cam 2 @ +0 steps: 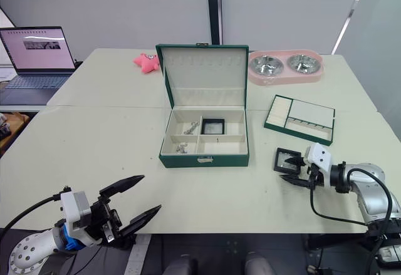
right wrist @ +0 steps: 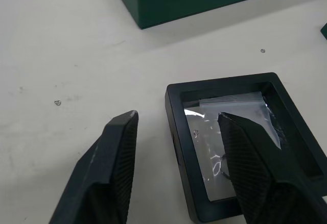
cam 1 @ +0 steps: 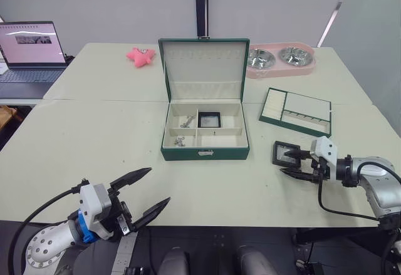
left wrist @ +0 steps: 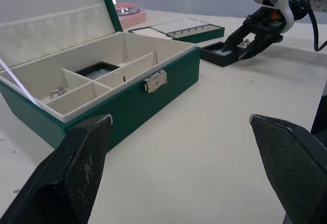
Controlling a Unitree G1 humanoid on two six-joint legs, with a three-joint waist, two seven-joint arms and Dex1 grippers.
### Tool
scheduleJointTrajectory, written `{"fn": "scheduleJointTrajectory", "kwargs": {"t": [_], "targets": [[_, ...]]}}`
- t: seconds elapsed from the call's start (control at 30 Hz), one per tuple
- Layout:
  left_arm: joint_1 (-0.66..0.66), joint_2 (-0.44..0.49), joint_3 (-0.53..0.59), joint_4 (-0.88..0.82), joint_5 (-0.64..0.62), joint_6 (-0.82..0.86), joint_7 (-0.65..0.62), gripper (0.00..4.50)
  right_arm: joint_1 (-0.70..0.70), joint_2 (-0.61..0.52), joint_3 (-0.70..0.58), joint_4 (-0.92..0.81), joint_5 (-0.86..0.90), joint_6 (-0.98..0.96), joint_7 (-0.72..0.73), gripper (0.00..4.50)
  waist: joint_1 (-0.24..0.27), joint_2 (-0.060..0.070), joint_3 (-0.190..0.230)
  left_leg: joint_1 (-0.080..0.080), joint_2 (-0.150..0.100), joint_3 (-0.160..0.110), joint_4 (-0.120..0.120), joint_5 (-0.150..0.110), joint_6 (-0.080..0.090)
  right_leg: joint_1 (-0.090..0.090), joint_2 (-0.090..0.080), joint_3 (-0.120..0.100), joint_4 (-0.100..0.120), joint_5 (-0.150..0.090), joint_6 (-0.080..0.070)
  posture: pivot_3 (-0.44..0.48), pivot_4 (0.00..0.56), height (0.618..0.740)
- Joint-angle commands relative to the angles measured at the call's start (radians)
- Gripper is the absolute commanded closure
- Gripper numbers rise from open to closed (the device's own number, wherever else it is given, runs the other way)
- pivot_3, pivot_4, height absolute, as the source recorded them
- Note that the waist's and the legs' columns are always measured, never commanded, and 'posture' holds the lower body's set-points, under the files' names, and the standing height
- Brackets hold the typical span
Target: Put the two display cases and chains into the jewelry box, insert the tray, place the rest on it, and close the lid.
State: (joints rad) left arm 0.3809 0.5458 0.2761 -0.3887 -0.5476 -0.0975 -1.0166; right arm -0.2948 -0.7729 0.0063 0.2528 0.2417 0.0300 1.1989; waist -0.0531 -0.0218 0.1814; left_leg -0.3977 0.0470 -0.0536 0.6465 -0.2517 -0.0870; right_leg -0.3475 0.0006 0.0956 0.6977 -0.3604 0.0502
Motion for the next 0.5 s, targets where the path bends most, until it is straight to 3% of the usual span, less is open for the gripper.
{"fn": "scheduleJointTrajectory", "kwargs": {"t": [0.03, 0.27, 0.5], "targets": [[-0.003, -0.002, -0.006, -0.008, -0.001, -0.017, -0.002, 0.00, -0.004, -0.004, -0.007, 0.005, -0.010, -0.026, 0.000, 2.81, 0.000, 0.000, 0.000, 0.000, 0.000, 0.000, 0.000, 0.000, 0.000, 0.000, 0.000, 0.000, 0.000, 0.000, 0.000, 0.000, 0.150, 0.740], [-0.007, -0.002, -0.005, 0.005, 0.001, -0.020, 0.002, 0.00, -0.005, -0.005, -0.008, 0.015, -0.014, -0.037, -0.001, 4.44, 0.000, 0.000, 0.000, 0.000, 0.000, 0.000, 0.000, 0.000, 0.000, 0.000, 0.000, 0.000, 0.000, 0.000, 0.000, 0.000, 0.150, 0.740], [-0.026, -0.010, -0.012, 0.009, 0.004, -0.014, 0.017, 0.00, -0.027, -0.009, -0.023, -0.003, 0.009, -0.017, 0.005, 4.48, 0.000, 0.000, 0.000, 0.000, 0.000, 0.000, 0.000, 0.000, 0.000, 0.001, 0.000, 0.000, 0.000, 0.000, 0.000, 0.000, 0.150, 0.740]]}}
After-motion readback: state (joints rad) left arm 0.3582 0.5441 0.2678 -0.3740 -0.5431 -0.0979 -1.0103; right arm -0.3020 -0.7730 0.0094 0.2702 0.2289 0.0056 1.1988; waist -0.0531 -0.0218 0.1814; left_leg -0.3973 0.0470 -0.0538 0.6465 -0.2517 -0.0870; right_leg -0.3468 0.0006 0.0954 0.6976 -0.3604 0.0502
